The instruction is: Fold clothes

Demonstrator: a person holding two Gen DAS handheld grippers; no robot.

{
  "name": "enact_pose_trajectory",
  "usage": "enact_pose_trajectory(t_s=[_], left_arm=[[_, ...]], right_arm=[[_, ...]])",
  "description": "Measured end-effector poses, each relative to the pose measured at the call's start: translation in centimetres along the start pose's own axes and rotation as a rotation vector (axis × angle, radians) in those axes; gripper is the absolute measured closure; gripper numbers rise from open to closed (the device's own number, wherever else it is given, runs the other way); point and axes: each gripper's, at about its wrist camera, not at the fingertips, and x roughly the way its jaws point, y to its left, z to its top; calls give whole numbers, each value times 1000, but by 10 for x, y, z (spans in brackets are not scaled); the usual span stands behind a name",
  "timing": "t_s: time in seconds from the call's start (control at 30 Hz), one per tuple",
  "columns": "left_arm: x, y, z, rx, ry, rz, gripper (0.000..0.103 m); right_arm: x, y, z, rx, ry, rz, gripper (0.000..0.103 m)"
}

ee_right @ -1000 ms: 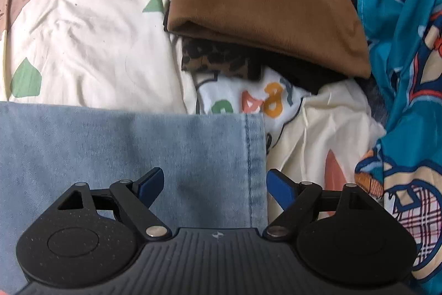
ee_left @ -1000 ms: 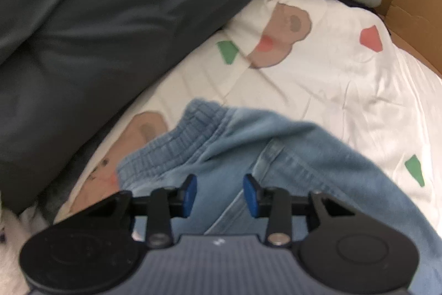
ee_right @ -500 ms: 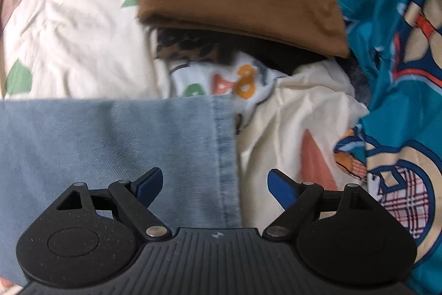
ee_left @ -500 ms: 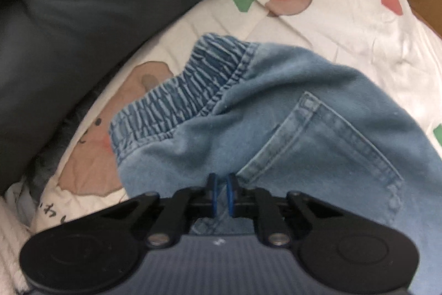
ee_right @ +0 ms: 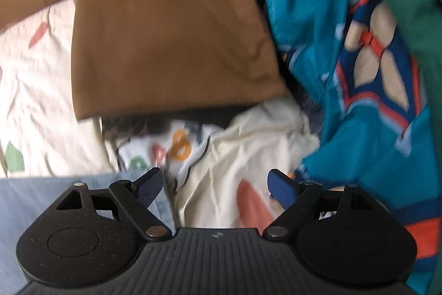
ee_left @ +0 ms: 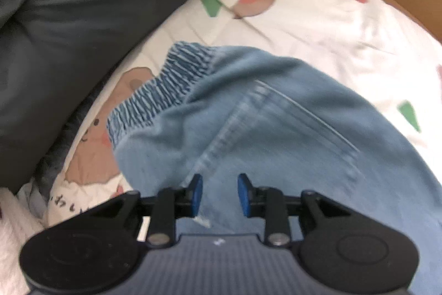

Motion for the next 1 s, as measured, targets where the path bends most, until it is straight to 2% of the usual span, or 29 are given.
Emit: enact_pose_trajectory(t_s=[0.07, 0.2, 0.47, 0.6, 0.8, 1.0], left_arm=[[-16, -7, -9, 9, -1, -9, 66], [-44, -18, -20, 32, 3, -34, 66], [-98, -34, -32, 75, -13, -46, 61], [-120, -36, -33, 54, -22, -47, 55], [-151, -46, -33, 22, -33, -37, 54], [-187, -57, -33, 19, -80, -48, 35]], right_arm=[[-8, -5, 13, 1, -11, 28, 16], [-24, -9, 38, -14, -25, 63, 16], [-34, -20, 100, -87, 29, 155, 16], [-46, -26, 121, -71, 5, 220, 16], [-58, -39, 127, -65, -23, 353, 16], [-61, -54, 109, -73, -61, 487, 16]])
